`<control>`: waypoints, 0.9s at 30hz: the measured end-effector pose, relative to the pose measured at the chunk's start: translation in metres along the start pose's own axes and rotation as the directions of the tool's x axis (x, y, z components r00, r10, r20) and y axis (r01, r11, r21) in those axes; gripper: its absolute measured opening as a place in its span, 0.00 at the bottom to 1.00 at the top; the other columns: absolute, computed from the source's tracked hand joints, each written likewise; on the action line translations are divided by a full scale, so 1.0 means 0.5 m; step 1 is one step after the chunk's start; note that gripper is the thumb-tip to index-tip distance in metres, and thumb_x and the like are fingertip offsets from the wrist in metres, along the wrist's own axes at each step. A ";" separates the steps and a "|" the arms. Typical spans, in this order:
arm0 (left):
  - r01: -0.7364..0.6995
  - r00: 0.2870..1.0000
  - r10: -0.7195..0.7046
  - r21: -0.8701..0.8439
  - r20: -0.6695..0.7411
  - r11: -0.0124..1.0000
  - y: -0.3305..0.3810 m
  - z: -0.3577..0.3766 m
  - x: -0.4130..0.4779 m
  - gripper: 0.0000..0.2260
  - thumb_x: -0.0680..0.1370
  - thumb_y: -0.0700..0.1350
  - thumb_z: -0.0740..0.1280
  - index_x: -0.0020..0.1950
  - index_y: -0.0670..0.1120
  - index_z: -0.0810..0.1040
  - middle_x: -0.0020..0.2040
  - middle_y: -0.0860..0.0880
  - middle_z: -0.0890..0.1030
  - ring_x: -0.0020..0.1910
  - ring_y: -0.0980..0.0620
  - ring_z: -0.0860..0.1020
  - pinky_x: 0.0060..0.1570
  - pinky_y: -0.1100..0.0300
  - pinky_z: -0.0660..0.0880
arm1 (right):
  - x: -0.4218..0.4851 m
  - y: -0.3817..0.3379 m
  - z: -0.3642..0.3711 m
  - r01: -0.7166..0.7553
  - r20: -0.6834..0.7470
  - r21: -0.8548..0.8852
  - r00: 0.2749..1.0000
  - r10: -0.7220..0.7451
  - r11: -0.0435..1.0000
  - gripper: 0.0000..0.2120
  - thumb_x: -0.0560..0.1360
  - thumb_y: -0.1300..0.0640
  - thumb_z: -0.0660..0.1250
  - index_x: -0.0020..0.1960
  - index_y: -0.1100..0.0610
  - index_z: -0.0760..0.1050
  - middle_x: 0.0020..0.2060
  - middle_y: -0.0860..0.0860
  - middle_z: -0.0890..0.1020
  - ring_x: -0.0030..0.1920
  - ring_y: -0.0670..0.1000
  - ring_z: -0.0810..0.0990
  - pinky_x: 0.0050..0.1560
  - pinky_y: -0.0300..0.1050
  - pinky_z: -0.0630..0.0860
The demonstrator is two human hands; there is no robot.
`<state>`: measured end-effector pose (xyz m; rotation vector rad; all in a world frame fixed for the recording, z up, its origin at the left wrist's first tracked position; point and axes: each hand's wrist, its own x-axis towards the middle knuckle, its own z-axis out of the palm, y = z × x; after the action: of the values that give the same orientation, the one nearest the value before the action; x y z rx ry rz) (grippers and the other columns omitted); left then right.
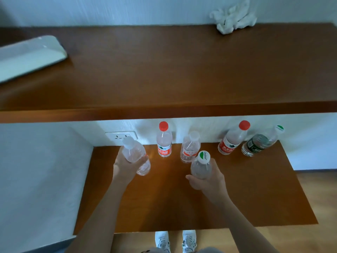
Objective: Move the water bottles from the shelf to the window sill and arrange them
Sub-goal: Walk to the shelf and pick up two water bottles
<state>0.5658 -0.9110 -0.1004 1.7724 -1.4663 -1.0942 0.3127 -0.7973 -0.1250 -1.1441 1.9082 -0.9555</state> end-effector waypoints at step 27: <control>-0.229 0.958 0.145 -0.357 -0.247 0.906 0.086 -0.149 -0.222 0.28 0.65 0.60 0.77 0.59 0.49 0.76 0.49 0.50 0.83 0.50 0.49 0.83 0.47 0.55 0.82 | -0.030 -0.277 0.090 0.316 0.221 0.105 0.917 -0.332 0.943 0.34 0.64 0.42 0.79 0.62 0.40 0.62 0.50 0.37 0.73 0.51 0.43 0.77 0.41 0.28 0.71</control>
<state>0.6030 -0.8170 -0.0030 1.3941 -1.1701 -0.9754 0.4103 -0.8406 -0.0251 -1.4948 1.5128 -0.9979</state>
